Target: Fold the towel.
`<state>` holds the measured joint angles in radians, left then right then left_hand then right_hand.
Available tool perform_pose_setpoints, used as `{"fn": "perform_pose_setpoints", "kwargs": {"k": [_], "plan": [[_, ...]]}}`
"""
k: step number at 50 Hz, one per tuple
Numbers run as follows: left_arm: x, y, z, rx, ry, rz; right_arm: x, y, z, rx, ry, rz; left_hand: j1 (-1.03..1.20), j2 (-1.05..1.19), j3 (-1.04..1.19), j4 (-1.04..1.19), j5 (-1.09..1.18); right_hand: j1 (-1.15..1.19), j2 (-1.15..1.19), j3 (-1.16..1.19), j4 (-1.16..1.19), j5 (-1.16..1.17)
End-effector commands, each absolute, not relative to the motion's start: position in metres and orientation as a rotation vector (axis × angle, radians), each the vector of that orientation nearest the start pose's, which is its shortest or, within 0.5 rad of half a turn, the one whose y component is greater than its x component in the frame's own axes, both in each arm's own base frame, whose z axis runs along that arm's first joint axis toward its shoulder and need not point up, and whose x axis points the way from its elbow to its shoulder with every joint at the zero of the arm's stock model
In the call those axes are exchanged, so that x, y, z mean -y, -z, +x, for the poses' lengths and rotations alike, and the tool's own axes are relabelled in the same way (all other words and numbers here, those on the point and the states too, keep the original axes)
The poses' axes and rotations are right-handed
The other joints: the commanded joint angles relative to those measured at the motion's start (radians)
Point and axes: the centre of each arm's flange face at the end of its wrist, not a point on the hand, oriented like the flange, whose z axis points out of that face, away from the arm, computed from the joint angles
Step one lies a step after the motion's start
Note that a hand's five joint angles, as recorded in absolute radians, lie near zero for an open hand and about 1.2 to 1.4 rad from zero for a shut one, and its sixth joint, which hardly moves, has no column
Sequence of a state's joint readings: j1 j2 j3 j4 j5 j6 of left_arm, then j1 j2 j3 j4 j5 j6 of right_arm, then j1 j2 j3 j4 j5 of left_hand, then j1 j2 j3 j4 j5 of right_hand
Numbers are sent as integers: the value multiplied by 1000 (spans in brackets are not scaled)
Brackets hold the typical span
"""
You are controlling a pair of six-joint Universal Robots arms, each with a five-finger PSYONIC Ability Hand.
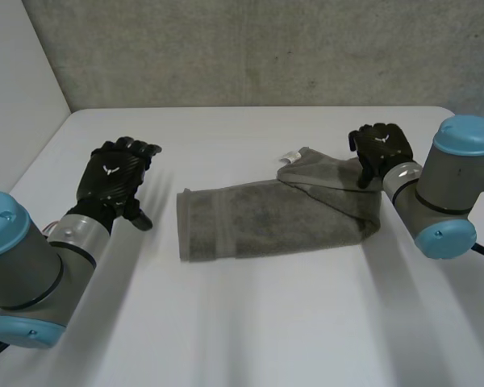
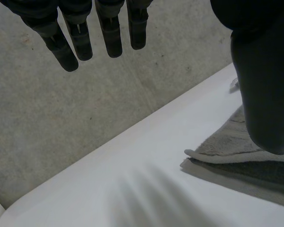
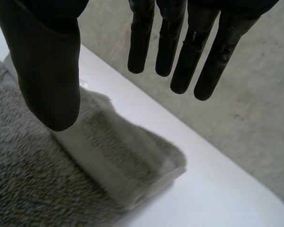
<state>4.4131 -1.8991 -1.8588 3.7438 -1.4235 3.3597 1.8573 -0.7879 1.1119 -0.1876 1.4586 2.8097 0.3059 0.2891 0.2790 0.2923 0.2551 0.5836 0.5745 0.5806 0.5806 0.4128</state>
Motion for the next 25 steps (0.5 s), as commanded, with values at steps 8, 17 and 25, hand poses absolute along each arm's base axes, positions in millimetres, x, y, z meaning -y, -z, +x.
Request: {"fn": "perform_pose_setpoints", "kwargs": {"k": [8, 17, 25], "plan": [[285, -166, -239, -2253, 2288, 773, 394, -140, 271, -2173, 1846, -680, -87, -70, -60, -73, -210, 12, 21, 15, 15, 8], [284, -165, -239, -2256, 2284, 773, 385, -121, 275, -2226, 1719, -618, -87, -70, -60, -73, -210, -117, -108, -114, -114, -121], [283, -164, -239, -2262, 2279, 774, 386, -110, 276, -2239, 1682, -584, -87, -70, -60, -73, -210, -82, -73, -79, -79, -86]]}}
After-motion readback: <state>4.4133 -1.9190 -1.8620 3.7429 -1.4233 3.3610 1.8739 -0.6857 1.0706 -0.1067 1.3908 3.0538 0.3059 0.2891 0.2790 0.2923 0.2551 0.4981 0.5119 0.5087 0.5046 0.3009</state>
